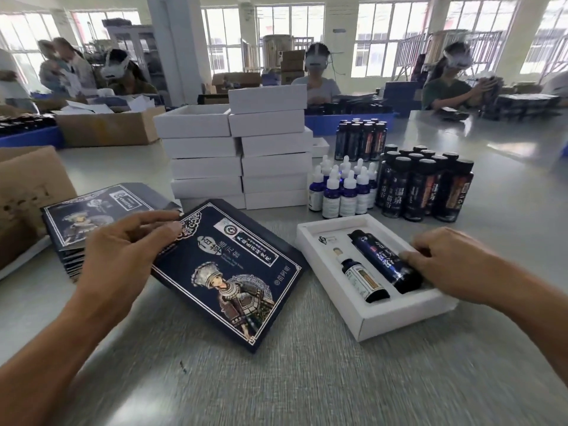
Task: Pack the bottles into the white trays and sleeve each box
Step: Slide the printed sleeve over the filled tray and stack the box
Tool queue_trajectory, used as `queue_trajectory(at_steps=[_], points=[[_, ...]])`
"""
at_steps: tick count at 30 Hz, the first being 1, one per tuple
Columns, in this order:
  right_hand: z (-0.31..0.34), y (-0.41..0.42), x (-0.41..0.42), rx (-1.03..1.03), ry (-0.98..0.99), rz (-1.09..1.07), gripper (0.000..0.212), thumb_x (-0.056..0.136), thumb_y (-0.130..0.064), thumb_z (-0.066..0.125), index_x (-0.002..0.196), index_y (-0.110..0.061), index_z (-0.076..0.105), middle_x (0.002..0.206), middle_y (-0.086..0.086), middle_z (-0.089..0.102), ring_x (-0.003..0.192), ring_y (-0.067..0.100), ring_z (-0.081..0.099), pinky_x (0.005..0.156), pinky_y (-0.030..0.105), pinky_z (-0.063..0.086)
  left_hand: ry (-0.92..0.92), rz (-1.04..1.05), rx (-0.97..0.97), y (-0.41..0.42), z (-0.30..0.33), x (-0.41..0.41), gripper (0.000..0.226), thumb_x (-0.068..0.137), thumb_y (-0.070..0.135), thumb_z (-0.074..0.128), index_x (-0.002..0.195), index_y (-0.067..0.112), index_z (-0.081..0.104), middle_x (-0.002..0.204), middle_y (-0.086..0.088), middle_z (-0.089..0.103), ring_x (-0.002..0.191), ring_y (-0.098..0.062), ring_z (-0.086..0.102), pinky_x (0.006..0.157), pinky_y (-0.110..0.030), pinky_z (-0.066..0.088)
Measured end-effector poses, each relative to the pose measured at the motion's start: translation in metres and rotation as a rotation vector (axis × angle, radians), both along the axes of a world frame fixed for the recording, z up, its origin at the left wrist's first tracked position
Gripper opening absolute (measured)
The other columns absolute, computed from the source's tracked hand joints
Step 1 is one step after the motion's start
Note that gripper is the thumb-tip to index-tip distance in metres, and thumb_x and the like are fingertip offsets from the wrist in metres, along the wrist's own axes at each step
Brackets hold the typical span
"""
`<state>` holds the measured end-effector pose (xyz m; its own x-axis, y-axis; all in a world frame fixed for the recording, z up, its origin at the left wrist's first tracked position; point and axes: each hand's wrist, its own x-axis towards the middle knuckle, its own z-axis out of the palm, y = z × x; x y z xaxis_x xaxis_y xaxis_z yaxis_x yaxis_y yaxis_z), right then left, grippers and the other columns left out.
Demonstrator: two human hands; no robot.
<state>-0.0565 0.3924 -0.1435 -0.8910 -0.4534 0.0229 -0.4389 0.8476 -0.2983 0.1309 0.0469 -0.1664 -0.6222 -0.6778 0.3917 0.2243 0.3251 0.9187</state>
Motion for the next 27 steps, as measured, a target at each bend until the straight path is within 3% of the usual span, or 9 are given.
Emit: queue_trajectory(at_steps=[5,9,11,13,15,18,23,27], points=[[0.006,0.012,-0.004,-0.008,-0.041,0.025,0.030,0.097,-0.038,0.059,0.076,-0.019,0.069,0.070,0.002,0.065,0.061,0.015,0.057,0.054,0.028,0.039,0.045,0.127,0.043,-0.005,-0.003,-0.008,0.017,0.086,0.012,0.074,0.082,0.029,0.079,0.080,0.002,0.076,0.072,-0.009,0.073,0.057,-0.016,0.055],[0.014,0.028,-0.015,-0.027,-0.022,0.064,0.026,0.093,-0.038,0.062,0.070,-0.029,0.069,0.065,-0.007,0.066,0.059,0.008,0.060,0.055,0.027,0.041,-0.044,0.216,-0.027,-0.015,-0.009,-0.012,0.016,0.085,0.013,0.075,0.079,0.027,0.076,0.080,0.002,0.075,0.068,-0.002,0.070,0.055,-0.014,0.054],[0.019,0.033,-0.018,-0.044,-0.032,0.091,0.021,0.092,-0.037,0.064,0.072,-0.039,0.070,0.069,-0.016,0.069,0.064,0.007,0.064,0.061,0.033,0.049,-0.116,0.250,-0.049,-0.020,-0.015,-0.014,0.013,0.084,0.016,0.076,0.079,0.027,0.074,0.085,0.003,0.074,0.069,-0.004,0.070,0.066,-0.023,0.060],[0.021,0.036,-0.017,-0.043,-0.045,0.114,0.020,0.092,-0.036,0.065,0.074,-0.041,0.070,0.072,-0.012,0.070,0.071,0.013,0.066,0.072,0.044,0.053,-0.159,0.273,-0.030,-0.025,-0.020,-0.016,0.008,0.083,0.020,0.077,0.080,0.026,0.074,0.090,0.001,0.074,0.085,-0.016,0.071,0.086,-0.037,0.058],[0.022,0.034,-0.013,-0.048,-0.055,0.128,0.020,0.092,-0.037,0.065,0.073,-0.040,0.070,0.072,-0.009,0.070,0.073,0.017,0.066,0.075,0.048,0.053,-0.173,0.284,-0.014,-0.027,-0.022,-0.018,0.007,0.082,0.020,0.077,0.080,0.026,0.074,0.092,0.001,0.074,0.093,-0.020,0.068,0.091,-0.040,0.054],[0.021,0.026,-0.005,-0.030,-0.077,0.145,0.021,0.092,-0.039,0.064,0.075,-0.030,0.072,0.073,-0.005,0.070,0.072,0.018,0.066,0.074,0.046,0.054,-0.162,0.296,0.008,-0.023,-0.023,-0.019,0.009,0.082,0.020,0.076,0.079,0.028,0.074,0.091,0.004,0.073,0.089,-0.014,0.065,0.079,-0.030,0.049],[0.019,0.014,0.006,0.044,-0.070,0.177,0.022,0.095,-0.040,0.060,0.082,-0.026,0.071,0.077,-0.005,0.069,0.069,0.012,0.062,0.071,0.037,0.053,-0.139,0.299,0.004,-0.013,-0.024,-0.020,0.010,0.086,0.018,0.074,0.082,0.027,0.071,0.085,0.010,0.070,0.063,0.010,0.062,0.055,-0.007,0.044],[0.016,0.006,0.014,0.052,-0.093,0.222,0.024,0.095,-0.043,0.058,0.080,-0.028,0.070,0.076,-0.006,0.068,0.067,0.009,0.062,0.070,0.034,0.054,-0.121,0.279,-0.031,-0.008,-0.025,-0.019,0.012,0.089,0.016,0.071,0.085,0.027,0.069,0.083,0.009,0.069,0.058,0.014,0.060,0.047,-0.004,0.042]])
